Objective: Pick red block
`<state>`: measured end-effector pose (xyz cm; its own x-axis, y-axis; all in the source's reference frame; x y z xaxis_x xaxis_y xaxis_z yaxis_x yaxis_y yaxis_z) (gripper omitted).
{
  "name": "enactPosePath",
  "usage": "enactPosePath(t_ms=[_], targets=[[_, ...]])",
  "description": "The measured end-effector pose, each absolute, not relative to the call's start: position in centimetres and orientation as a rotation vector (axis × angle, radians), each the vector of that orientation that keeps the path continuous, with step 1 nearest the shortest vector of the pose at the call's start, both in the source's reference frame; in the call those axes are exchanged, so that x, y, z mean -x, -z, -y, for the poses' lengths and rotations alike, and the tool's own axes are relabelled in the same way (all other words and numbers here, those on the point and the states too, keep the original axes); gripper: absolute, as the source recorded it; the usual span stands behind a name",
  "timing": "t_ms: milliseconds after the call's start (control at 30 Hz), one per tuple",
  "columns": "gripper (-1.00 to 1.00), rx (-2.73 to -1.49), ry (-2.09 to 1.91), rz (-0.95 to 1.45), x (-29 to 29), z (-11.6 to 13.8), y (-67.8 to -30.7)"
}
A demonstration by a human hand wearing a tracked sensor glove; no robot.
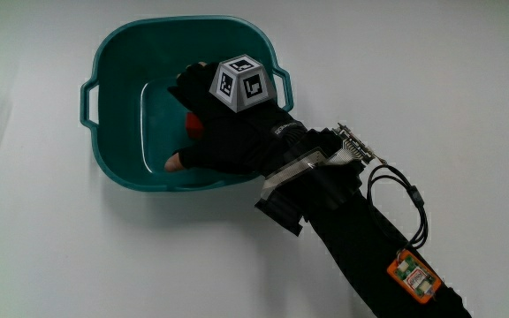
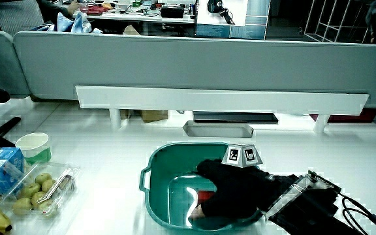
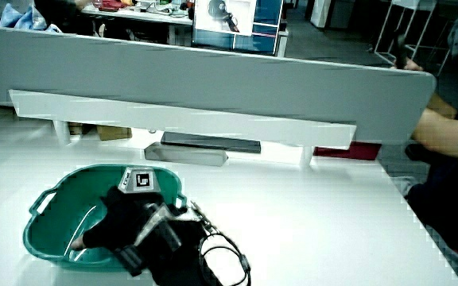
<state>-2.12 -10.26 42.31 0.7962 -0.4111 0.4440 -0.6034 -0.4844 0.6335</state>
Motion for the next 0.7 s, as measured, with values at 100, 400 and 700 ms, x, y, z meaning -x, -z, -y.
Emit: enactPosePath(t_ms=[100, 400, 700], targets=[[0.00, -2.154, -0.269, 0.730, 1.9, 10.4, -42.7], [0.00, -2.152, -0.114, 0.681, 2.2, 10.7, -44.0], [0.00, -2.175, 0.025, 0.657, 2.7, 10.5, -44.2]])
